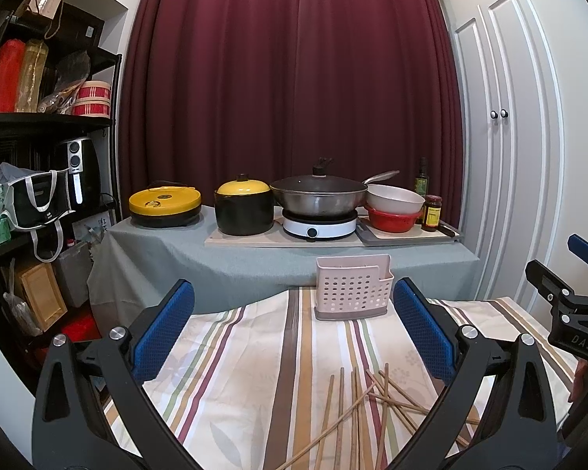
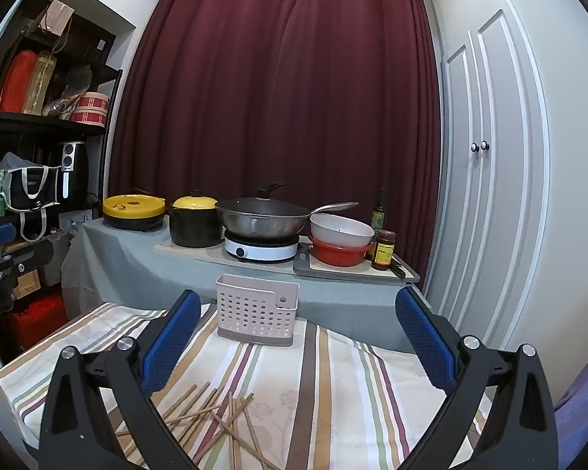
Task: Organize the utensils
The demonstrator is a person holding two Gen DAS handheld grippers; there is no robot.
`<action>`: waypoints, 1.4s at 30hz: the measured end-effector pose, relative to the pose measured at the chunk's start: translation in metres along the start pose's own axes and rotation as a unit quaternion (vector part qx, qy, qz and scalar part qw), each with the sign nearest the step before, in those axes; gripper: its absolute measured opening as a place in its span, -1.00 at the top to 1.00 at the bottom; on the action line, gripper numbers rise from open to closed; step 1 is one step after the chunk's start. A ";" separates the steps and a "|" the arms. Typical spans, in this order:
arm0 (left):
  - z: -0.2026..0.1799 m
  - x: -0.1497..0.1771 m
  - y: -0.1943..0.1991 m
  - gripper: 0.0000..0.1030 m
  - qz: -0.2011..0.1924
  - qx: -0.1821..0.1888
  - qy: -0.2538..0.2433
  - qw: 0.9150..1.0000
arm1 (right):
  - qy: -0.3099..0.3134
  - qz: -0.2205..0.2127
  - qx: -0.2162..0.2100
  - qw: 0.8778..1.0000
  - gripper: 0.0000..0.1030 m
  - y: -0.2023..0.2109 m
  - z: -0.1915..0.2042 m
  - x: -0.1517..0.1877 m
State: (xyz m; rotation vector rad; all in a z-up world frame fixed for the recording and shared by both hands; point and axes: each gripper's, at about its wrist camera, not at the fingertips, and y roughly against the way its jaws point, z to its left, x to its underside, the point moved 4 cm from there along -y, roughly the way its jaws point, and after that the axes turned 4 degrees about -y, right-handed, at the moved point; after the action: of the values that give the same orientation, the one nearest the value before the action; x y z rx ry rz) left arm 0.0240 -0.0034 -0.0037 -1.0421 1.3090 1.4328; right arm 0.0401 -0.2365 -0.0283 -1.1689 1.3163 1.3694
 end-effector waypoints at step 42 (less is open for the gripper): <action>-0.004 0.008 -0.005 -0.92 0.004 0.002 0.001 1.000 | 0.006 0.000 -0.001 1.000 -0.89 -0.001 0.008 0.003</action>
State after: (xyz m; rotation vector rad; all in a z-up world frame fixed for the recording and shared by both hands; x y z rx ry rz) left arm 0.0271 -0.0069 -0.0126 -1.0367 1.3198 1.4343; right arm 0.0405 -0.2289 -0.0312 -1.1801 1.3234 1.3666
